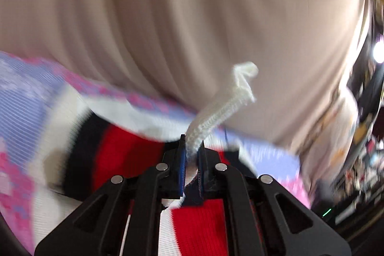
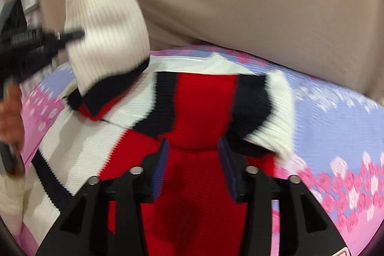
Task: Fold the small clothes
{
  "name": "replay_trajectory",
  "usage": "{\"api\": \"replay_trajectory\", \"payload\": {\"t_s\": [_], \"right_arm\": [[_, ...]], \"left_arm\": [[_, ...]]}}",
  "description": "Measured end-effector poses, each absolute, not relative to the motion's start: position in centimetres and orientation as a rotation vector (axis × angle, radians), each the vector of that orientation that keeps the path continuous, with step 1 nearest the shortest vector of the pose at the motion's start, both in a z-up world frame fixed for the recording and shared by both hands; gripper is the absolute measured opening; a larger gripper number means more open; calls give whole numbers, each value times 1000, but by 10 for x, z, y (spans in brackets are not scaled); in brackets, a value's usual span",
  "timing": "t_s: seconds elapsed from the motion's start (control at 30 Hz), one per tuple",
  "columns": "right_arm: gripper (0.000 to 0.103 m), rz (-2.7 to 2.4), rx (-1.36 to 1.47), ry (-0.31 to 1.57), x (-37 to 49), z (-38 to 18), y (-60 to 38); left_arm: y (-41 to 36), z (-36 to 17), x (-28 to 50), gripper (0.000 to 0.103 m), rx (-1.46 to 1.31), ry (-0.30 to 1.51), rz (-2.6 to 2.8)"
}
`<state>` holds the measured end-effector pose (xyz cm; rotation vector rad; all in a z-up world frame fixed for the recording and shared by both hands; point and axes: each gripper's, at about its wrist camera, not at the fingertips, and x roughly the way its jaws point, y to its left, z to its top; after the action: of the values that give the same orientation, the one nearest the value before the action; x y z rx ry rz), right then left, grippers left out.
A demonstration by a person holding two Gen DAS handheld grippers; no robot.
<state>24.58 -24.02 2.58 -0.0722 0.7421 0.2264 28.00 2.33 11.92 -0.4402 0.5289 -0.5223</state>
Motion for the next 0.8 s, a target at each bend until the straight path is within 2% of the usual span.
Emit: {"api": "replay_trajectory", "payload": {"t_s": [0.07, 0.27, 0.3, 0.33, 0.37, 0.5, 0.53, 0.57, 0.67, 0.8], "right_arm": [[56, 280, -111, 764, 264, 21, -213], [54, 307, -231, 901, 328, -26, -146], [51, 299, -241, 872, 331, -26, -140], [28, 310, -232, 870, 335, -25, -137], [14, 323, -181, 881, 341, -19, -133], [14, 444, -50, 834, 345, 4, -110], [15, 475, -58, 869, 349, -4, -98], [21, 479, -91, 932, 354, -18, -87], [23, 426, -190, 884, 341, -24, -78], [23, 357, -117, 780, 298, 7, -136]], "left_arm": [[45, 136, 269, 7, -442, 469, -471], [86, 167, 241, 7, -449, 339, -359], [91, 172, 237, 7, -455, 325, -365], [94, 177, 235, 7, -462, 308, -365], [100, 180, 230, 7, -464, 288, -359], [112, 191, 218, 7, -476, 241, -380], [111, 191, 218, 7, -472, 239, -383], [110, 190, 219, 7, -472, 244, -386], [101, 182, 232, 7, -471, 302, -412], [75, 168, 244, 7, -439, 376, -450]]}}
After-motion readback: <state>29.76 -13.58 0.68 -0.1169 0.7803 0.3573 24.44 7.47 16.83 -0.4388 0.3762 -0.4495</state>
